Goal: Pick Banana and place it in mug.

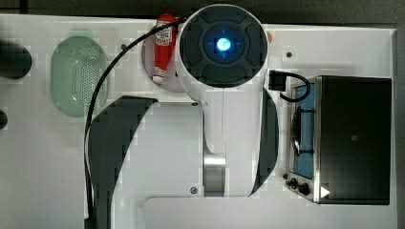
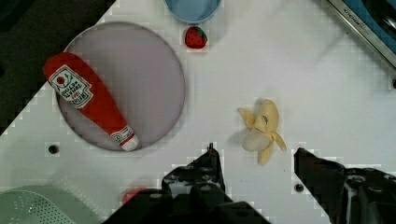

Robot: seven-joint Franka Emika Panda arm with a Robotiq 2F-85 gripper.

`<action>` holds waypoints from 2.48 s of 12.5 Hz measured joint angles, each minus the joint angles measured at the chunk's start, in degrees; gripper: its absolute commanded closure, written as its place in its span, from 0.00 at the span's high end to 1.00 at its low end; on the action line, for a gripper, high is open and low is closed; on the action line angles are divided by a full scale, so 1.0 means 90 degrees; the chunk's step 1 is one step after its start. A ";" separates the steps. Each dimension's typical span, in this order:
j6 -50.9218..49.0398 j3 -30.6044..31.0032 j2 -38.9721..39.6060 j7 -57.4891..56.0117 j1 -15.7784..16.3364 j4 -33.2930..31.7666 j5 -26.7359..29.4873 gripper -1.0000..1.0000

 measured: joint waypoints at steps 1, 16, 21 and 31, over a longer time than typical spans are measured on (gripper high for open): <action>-0.0396 -0.0023 -0.0338 0.0003 -0.0002 -0.0429 -0.0031 0.88; 0.3827 -0.0396 -0.0185 0.0003 -0.0045 -0.4657 -0.0169 1.00; 0.5073 -0.0309 0.0817 0.0001 0.0051 -0.4669 -0.0069 1.00; 0.6329 -0.0388 0.2427 0.0013 -0.0038 -0.4694 -0.0167 0.48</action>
